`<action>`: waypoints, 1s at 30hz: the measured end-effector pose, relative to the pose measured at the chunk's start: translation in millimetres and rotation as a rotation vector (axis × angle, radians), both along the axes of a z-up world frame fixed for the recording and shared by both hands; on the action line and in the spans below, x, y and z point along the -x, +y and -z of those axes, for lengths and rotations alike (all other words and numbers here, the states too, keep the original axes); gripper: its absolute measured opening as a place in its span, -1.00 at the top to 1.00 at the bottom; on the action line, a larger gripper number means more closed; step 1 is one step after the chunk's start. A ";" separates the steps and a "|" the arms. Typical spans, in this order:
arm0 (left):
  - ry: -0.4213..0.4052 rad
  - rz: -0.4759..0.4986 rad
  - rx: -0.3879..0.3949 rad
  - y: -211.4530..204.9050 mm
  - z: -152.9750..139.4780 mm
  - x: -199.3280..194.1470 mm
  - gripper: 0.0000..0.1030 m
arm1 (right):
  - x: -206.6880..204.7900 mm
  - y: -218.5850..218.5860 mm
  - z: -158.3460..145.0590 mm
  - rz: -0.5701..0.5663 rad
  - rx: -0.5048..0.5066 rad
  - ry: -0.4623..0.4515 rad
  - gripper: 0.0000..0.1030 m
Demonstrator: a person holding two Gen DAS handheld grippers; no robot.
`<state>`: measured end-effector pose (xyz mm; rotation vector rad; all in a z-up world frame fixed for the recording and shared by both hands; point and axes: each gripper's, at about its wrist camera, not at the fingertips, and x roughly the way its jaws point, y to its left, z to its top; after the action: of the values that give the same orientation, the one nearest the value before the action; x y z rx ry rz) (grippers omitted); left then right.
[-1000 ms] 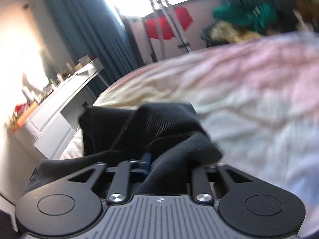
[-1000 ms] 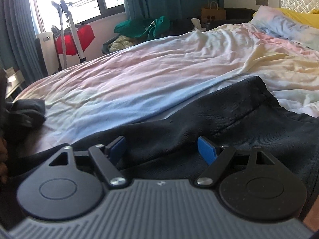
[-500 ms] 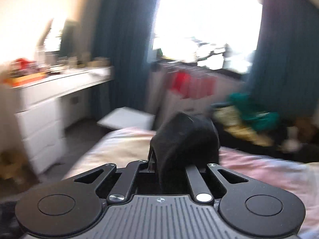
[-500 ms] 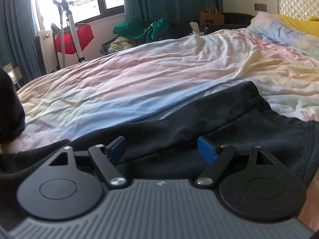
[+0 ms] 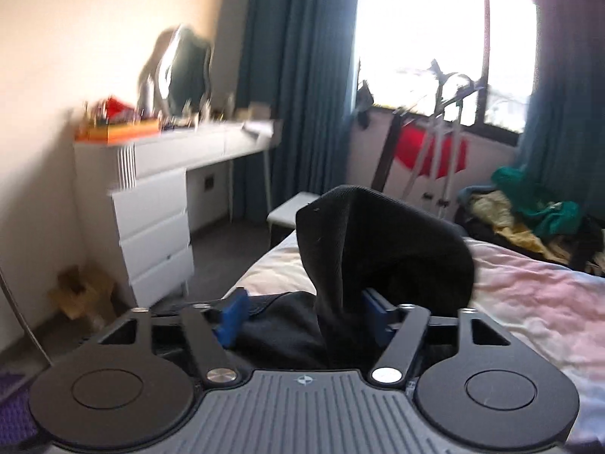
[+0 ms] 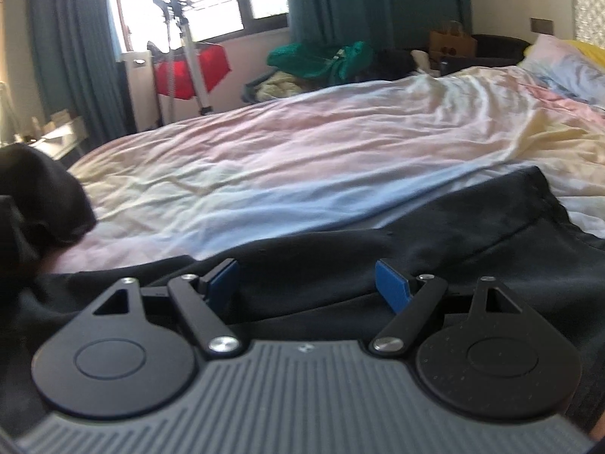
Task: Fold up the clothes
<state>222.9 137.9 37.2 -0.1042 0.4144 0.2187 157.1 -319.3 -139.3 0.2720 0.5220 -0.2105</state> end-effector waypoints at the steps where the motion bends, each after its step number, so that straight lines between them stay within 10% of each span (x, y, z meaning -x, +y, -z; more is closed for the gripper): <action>1: -0.011 0.015 0.008 -6.6 -1.5 17.7 -0.43 | 1.5 1.5 -0.9 -0.021 -0.016 -0.009 -0.57; 9: 0.004 0.151 0.220 -52.9 28.4 118.5 -0.51 | 6.1 -13.8 5.8 -0.261 -0.364 -0.014 -0.46; 17: 0.073 0.233 0.254 -61.3 58.5 111.1 -0.49 | -19.2 12.1 -1.7 -0.379 -0.474 0.054 -0.47; 25: 0.099 0.168 0.486 -5.5 90.5 89.7 -0.46 | -157.5 83.3 21.9 -0.342 -0.916 0.161 -0.47; 30: 0.132 0.136 0.608 19.7 107.1 80.8 -0.46 | -218.3 147.6 46.0 -0.331 -0.931 0.205 -0.47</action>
<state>142.0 157.6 -69.9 -0.6596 0.6074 -0.0414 375.4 -171.7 -185.3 1.0664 0.8382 0.3514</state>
